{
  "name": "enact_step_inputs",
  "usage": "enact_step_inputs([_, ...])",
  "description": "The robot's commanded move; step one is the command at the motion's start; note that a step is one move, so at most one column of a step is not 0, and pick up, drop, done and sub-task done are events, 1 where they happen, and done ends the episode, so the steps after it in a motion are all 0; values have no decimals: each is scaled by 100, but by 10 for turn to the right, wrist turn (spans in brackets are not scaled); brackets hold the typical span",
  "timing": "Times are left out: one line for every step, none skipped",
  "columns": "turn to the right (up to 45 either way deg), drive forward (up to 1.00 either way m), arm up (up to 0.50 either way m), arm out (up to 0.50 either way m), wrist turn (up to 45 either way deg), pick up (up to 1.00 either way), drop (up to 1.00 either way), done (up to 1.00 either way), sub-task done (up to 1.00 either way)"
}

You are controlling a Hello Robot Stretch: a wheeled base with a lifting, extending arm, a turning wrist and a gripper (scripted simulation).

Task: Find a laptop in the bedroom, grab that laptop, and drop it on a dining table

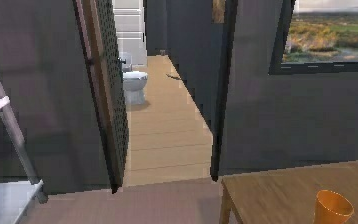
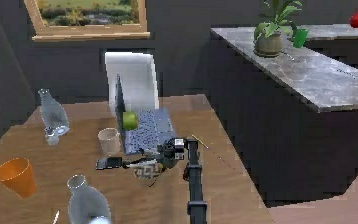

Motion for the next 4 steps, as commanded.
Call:
enact_step_inputs([0,0,0,0,0,0,100,0,0])
enact_step_inputs([0,0,10,0,0,0,0,0,0])
enact_step_inputs([0,0,0,-8,0,0,0,0,0])
enact_step_inputs([0,0,0,0,0,0,0,100,0])
